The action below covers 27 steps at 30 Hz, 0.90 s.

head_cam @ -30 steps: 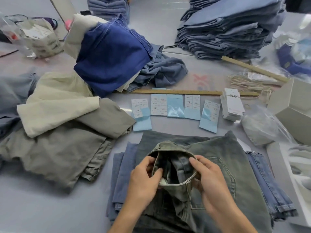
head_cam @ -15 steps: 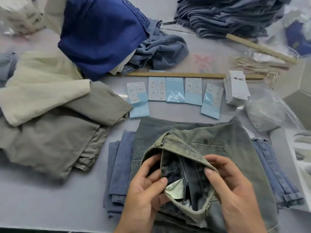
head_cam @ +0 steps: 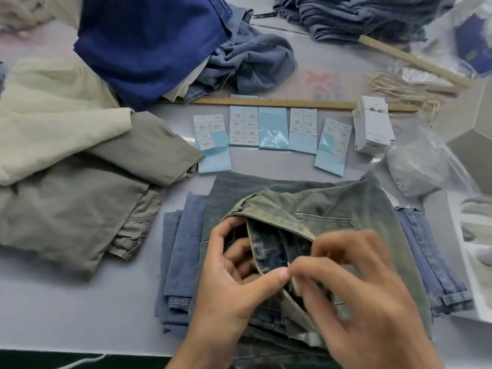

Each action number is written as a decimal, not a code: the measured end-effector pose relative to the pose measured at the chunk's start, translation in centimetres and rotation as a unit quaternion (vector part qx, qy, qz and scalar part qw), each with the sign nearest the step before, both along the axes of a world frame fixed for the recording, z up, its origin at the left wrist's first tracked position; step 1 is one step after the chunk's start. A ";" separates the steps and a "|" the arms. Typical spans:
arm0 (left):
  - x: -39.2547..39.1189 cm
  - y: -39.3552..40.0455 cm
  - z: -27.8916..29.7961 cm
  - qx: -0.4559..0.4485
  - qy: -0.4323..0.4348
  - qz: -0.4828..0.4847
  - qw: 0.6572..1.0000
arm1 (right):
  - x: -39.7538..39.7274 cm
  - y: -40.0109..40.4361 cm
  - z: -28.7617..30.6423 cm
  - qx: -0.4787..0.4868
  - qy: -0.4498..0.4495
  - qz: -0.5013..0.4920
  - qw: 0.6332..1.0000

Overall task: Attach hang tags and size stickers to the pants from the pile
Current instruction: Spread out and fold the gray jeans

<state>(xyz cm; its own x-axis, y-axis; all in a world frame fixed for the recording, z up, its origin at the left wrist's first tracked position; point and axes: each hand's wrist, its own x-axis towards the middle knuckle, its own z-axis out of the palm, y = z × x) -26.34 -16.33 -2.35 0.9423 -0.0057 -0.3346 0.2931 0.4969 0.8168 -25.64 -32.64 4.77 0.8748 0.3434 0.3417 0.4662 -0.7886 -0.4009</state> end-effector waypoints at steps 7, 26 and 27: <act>-0.5 -1.9 0.4 -0.055 -0.010 0.030 0.998 | -0.8 -0.3 1.0 -0.115 0.078 -0.073 0.988; 2.1 -3.3 4.6 0.321 -0.135 -0.046 0.936 | 0.6 -1.3 -0.2 0.512 0.329 -0.178 0.774; 2.4 -3.5 4.7 0.327 -0.123 -0.052 0.936 | 0.7 -1.2 -0.3 0.518 0.328 -0.169 0.772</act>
<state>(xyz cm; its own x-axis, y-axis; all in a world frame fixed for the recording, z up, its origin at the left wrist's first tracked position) -23.97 -19.79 2.31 0.9970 0.0290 -0.0712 0.0748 -0.1533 0.9853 -24.96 -33.84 4.46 0.9561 -0.1013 -0.2750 -0.2676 0.0811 -0.9601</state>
